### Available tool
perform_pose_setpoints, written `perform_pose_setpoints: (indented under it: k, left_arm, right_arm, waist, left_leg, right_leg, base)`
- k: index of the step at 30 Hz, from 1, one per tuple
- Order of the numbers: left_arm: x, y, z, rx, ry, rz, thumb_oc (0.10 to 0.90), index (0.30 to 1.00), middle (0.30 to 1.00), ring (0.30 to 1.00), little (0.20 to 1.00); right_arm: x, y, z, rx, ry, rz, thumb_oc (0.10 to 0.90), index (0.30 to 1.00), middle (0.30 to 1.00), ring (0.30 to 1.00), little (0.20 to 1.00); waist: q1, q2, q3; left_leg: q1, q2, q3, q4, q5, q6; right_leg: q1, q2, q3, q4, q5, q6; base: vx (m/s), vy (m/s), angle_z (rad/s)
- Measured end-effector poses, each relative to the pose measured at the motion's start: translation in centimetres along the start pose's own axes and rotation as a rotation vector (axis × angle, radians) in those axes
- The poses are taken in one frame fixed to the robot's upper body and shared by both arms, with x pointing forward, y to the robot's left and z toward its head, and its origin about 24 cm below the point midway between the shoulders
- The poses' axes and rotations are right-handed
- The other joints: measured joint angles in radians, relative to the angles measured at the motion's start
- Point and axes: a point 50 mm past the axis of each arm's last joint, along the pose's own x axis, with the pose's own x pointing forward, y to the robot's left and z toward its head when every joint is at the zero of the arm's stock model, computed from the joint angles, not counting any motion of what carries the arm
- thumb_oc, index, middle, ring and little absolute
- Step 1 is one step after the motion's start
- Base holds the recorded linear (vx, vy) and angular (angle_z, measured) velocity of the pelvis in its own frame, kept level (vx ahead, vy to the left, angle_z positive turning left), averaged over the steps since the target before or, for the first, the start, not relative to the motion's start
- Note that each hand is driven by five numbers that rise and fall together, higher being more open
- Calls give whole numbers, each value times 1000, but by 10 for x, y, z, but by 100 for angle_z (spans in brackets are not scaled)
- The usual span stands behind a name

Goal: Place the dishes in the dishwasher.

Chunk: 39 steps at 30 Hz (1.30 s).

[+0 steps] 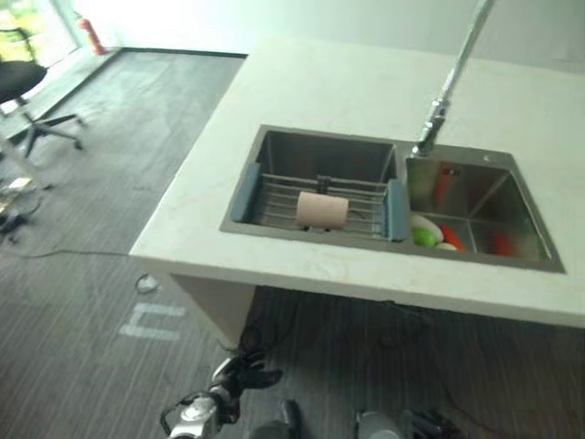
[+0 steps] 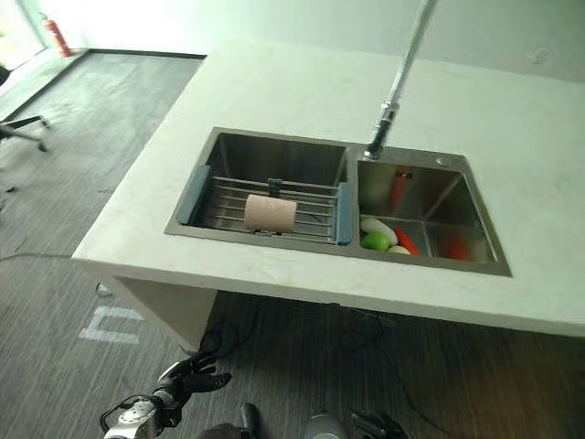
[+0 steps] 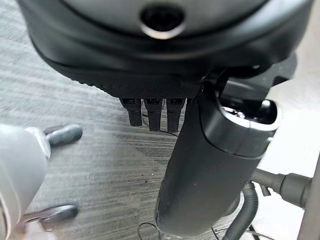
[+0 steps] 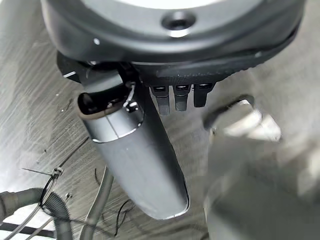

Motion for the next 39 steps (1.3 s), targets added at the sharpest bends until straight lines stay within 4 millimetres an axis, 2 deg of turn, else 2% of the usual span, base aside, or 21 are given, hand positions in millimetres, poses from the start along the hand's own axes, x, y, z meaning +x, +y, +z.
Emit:
perform_pose_setpoints:
  k: [2, 3, 6, 8, 10, 11, 13, 16, 18, 20, 21, 23, 24, 25, 28, 30, 31, 33, 36, 37, 39]
  left_arm:
    - [2, -1, 6, -1, -15, -2, 800, 900, 900, 900, 900]
    - [3, -3, 7, -14, -24, -4, 800, 900, 900, 900, 900]
    - [5, -11, 12, -22, -42, -22, 800, 900, 900, 900, 900]
    - [2, -9, 2, -29, -18, -14, 800, 900, 900, 900, 900]
    - [-3, -11, -15, -34, 43, -15, 800, 900, 900, 900, 900]
    - [-6, -13, -27, -36, 82, -15, 800, 900, 900, 900, 900]
    - [-11, -14, -42, -28, 137, 4, 800, 900, 900, 900, 900]
    - [-18, -8, -62, -71, 265, 26, 800, 900, 900, 900, 900]
    - [-24, -6, -76, -126, 349, 36, 800, 900, 900, 900, 900]
    - [-23, -1, -72, -204, 343, 59, 800, 900, 900, 900, 900]
    - [-22, 0, -69, -206, 332, 51, 800, 900, 900, 900, 900]
    - [-19, -5, -65, -220, 317, 32, 800, 900, 900, 900, 900]
    - [-17, -4, -59, -242, 297, 37, 800, 900, 900, 900, 900]
    - [-17, -1, -57, -253, 289, 48, 800, 900, 900, 900, 900]
    - [-15, 2, -53, -289, 288, 98, 800, 900, 900, 900, 900]
    - [-17, 10, -55, -372, 284, 177, 800, 900, 900, 900, 900]
    - [-19, 18, -55, -413, 281, 241, 800, 900, 900, 900, 900]
    - [-27, 43, -56, -431, 283, 376, 800, 900, 900, 900, 900]
    - [-55, 109, -48, -425, 246, 620, 800, 900, 900, 900, 900]
    - [-72, 142, -36, -408, 201, 729, 800, 900, 900, 900, 900]
    - [-97, 182, -16, -311, 135, 876, 800, 900, 900, 900, 900]
  right_arm:
    - [1, 1, 3, -21, -2, 5, 800, 900, 900, 900, 900]
    - [2, 1, 7, -35, -10, 2, 800, 900, 900, 900, 900]
    - [-5, -17, -6, -36, 25, -69, 800, 900, 900, 900, 900]
    - [-8, -26, -14, -31, 49, -100, 800, 900, 900, 900, 900]
    - [-9, -34, -7, -37, 35, -119, 800, 900, 900, 900, 900]
    - [-10, -39, -1, -42, 21, -131, 800, 900, 900, 900, 900]
    - [-11, -49, 7, -56, 2, -149, 800, 900, 900, 900, 900]
    - [-8, -47, 29, -90, -60, -123, 800, 900, 900, 900, 900]
    - [-6, -42, 37, -132, -79, -102, 800, 900, 900, 900, 900]
    - [-7, -43, 26, -137, -49, -107, 800, 900, 900, 900, 900]
    - [-8, -46, 28, -154, -51, -114, 800, 900, 900, 900, 900]
    - [-8, -49, 41, -164, -79, -136, 800, 900, 900, 900, 900]
    - [-8, -50, 41, -153, -80, -148, 800, 900, 900, 900, 900]
    - [-8, -52, 41, -147, -78, -156, 800, 900, 900, 900, 900]
    - [-12, -63, 48, -84, -109, -193, 800, 900, 900, 900, 900]
    - [-15, -70, 44, -69, -100, -210, 800, 900, 900, 900, 900]
    - [-16, -72, 40, -67, -85, -217, 800, 900, 900, 900, 900]
    - [-17, -73, 34, -64, -56, -216, 800, 900, 900, 900, 900]
    - [-17, -73, 35, -67, -57, -202, 800, 900, 900, 900, 900]
    - [-17, -73, 36, -67, -60, -201, 800, 900, 900, 900, 900]
    - [-17, -75, 38, -53, -69, -204, 800, 900, 900, 900, 900]
  waist:
    - [-24, -1, 1]
    - [-25, 1, 3]
    - [-31, -10, 4]
    - [-19, -20, 0]
    - [-12, 6, 1]
    - [-13, 33, -2]
    - [-7, 56, -12]
    - [-1, 63, -19]
    - [15, 61, -21]
    - [56, 16, -20]
    - [67, 14, -18]
    - [58, 73, -4]
    - [52, 89, 3]
    - [54, 93, 5]
    - [42, 100, 5]
    - [35, 115, -3]
    - [28, 108, 0]
    - [34, 97, -1]
    - [35, 111, -2]
    - [42, 119, -4]
    - [61, 134, -10]
  left_leg:
    - [-5, -1, 28, 10, -23, 4]
    - [-6, -3, 29, 10, -25, 3]
    - [-9, -13, 6, 19, -30, -5]
    - [-6, -12, 8, 41, -47, -19]
    - [-12, 3, 1, 74, -69, -41]
    - [-11, 21, -9, 80, -70, -45]
    - [-7, 45, -19, 85, -68, -65]
    - [24, 70, -43, 55, -51, -94]
    - [40, 67, -67, 55, -24, -126]
    - [8, 32, -146, 121, 49, -187]
    - [-66, 29, -162, 181, 37, -198]
    - [-156, 81, -142, 139, 19, -184]
    - [-184, 119, -117, 132, 27, -181]
    - [-191, 145, -105, 113, 32, -180]
    - [-183, 162, -148, 107, 42, -176]
    - [-108, 148, -131, 68, 44, -174]
    - [-70, 134, -132, 25, 76, -168]
    - [-59, 97, -118, 16, 76, -146]
    - [-60, 72, -115, 17, 64, -126]
    - [-58, 69, -116, 19, 60, -121]
    - [-57, 64, -119, 19, 58, -119]
  right_leg:
    - [-28, -9, -10, 16, -43, 33]
    - [-56, -8, 19, 29, -58, 39]
    - [-84, 5, 105, 9, -64, 23]
    - [-83, 2, 78, 20, -77, 1]
    - [-76, 13, 61, 13, -57, -38]
    - [-60, 31, 53, 7, -65, -48]
    - [-54, 54, 42, 8, -84, -74]
    - [-40, 81, 17, 42, -128, -111]
    - [-44, 86, 8, 104, -185, -126]
    - [-40, 46, 33, 125, -210, -158]
    - [-43, 44, 26, 112, -194, -152]
    - [-48, 71, -18, 111, -193, -154]
    - [-41, 86, -43, 112, -196, -165]
    - [-35, 96, -48, 112, -197, -172]
    - [-31, 90, -49, 105, -202, -168]
    - [-27, 81, -50, 112, -204, -141]
    - [-27, 64, -46, 130, -212, -129]
    - [-26, 26, -40, 129, -211, -102]
    - [-15, 4, -38, 111, -201, -77]
    - [-9, 3, -38, 101, -198, -72]
    - [-11, -1, -37, 98, -199, -68]
  base:
    - [142, -193, -80]
    - [123, -209, -25]
    - [124, -173, 24]
    - [106, -123, 14]
    - [99, -111, 0]
    - [115, -150, 8]
    - [99, -143, 6]
    - [93, -139, 16]
    - [81, -152, 18]
    - [9, 46, 18]
    - [29, 162, 28]
    - [64, 140, 37]
    - [52, 159, 21]
    - [43, 161, 8]
    - [58, 132, 1]
    - [47, 102, 11]
    - [38, 62, 9]
    - [30, 43, 4]
    - [21, 14, 7]
    - [7, 4, 8]
    - [2, -3, 5]
